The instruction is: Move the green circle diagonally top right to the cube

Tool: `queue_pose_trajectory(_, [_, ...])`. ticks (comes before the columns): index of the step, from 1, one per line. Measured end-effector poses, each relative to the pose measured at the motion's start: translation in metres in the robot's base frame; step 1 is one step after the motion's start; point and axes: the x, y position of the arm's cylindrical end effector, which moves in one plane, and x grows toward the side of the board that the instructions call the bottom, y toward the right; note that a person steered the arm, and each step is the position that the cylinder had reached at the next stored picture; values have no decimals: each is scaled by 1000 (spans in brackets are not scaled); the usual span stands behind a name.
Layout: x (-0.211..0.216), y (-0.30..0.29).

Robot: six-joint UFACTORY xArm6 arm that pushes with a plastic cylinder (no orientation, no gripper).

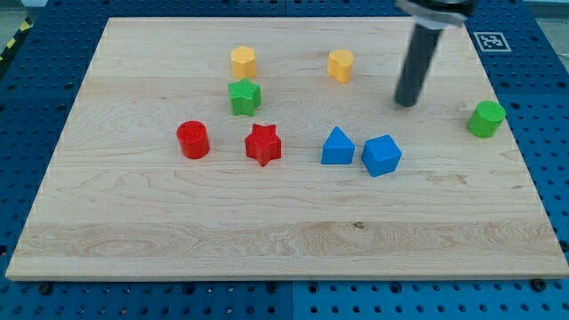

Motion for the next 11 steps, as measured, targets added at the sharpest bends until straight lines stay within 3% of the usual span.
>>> queue_pose_trajectory(2, [-2, 135])
queue_pose_trajectory(3, [29, 145])
queue_pose_trajectory(4, [54, 122])
queue_pose_trajectory(7, [59, 49])
queue_pose_trajectory(9, [59, 97])
queue_pose_trajectory(11, [41, 88])
